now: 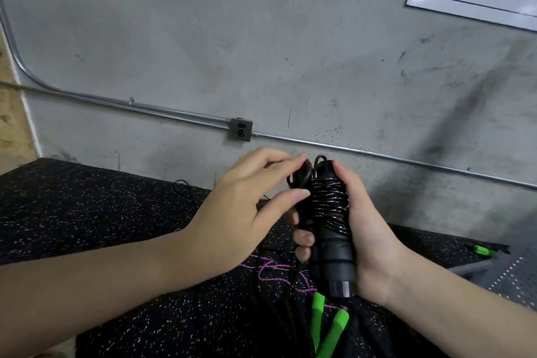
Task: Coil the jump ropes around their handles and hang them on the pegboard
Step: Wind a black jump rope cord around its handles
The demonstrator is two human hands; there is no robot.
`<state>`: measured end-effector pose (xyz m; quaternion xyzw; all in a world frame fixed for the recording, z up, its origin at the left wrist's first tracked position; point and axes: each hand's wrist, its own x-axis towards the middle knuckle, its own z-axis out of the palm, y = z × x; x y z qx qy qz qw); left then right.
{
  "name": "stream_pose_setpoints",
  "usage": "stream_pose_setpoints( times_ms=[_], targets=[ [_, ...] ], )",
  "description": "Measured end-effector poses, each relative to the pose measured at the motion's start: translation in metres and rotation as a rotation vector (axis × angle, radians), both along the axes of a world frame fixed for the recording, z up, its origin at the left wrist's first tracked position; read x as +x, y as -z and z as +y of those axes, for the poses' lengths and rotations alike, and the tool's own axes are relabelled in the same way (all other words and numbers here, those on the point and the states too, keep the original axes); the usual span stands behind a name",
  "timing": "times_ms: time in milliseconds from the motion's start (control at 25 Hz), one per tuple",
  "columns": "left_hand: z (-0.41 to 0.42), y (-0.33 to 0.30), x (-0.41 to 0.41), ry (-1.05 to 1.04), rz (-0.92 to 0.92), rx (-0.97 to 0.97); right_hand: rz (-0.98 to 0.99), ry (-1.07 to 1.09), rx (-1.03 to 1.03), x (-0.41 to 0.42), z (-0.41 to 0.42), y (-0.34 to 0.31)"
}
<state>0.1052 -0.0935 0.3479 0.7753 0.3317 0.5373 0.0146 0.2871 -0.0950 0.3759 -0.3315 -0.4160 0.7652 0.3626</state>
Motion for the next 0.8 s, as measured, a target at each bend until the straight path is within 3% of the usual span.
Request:
stream_pose_setpoints(
  times_ms=[240,520,640,800],
  targets=[
    [-0.002,-0.005,0.005,0.107,-0.285,-0.197,0.042,-0.092,-0.023,0.008,0.000,0.007],
    [-0.003,-0.006,0.011,0.121,-0.373,-0.267,0.082,-0.098,-0.041,0.015,0.001,0.010],
    [0.001,-0.005,0.008,0.029,-0.335,-0.163,0.066,-0.097,-0.030,0.016,0.000,0.011],
    [0.010,0.000,0.001,-0.048,-0.102,-0.066,-0.010,-0.076,0.025,0.016,-0.002,0.013]
  ],
)
